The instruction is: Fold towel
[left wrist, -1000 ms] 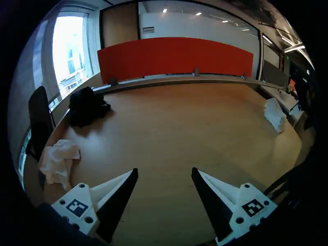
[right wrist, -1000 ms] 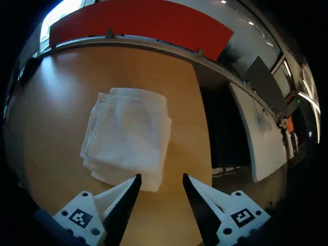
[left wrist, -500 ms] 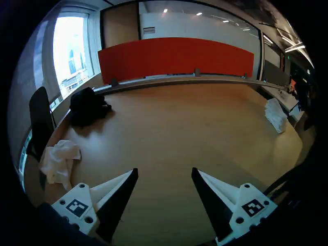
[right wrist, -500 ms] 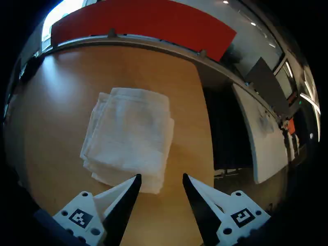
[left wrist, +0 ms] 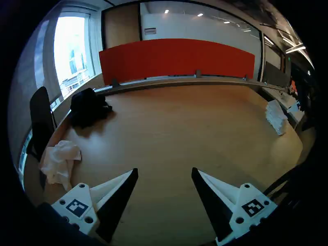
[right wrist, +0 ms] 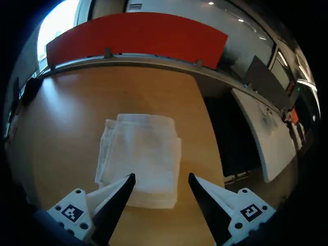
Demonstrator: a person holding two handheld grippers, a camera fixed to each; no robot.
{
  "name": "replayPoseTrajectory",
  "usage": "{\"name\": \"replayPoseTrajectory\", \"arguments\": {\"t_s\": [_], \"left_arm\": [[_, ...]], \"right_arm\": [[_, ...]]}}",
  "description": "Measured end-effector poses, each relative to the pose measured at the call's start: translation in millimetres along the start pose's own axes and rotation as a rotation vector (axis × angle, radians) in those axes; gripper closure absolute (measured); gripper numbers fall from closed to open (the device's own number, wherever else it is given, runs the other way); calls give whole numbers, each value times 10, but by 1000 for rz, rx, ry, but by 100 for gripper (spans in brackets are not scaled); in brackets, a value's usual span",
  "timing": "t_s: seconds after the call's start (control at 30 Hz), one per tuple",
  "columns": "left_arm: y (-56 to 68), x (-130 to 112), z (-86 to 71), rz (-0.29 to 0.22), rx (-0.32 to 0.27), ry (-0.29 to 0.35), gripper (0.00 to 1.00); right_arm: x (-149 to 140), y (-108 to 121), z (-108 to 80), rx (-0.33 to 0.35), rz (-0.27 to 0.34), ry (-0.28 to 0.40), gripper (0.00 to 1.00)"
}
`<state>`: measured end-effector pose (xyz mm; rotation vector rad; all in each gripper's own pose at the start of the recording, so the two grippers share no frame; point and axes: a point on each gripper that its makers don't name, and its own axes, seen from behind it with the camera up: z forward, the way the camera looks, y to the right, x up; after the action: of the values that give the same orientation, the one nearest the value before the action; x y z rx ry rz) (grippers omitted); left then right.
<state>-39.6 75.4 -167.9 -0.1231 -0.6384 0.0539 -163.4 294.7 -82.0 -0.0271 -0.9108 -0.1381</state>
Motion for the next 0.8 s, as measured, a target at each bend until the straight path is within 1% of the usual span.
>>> {"name": "replayPoseTrajectory", "arguments": {"t_s": [0.3,0.5,0.63,0.8], "left_arm": [[-5,-22,-16,7,4,-6,3],[-28,-41,-46,10,12,-12,3],[-41,-58,-64,13,18,-17,3],[-47,-71,-71,13,21,-22,3]], "right_arm": [[-31,-169,99,45,0,-3,0],[-172,-251,214,65,-4,-34,0],[-321,-286,280,71,-3,-64,0],[-455,-312,333,73,6,-85,0]]}}
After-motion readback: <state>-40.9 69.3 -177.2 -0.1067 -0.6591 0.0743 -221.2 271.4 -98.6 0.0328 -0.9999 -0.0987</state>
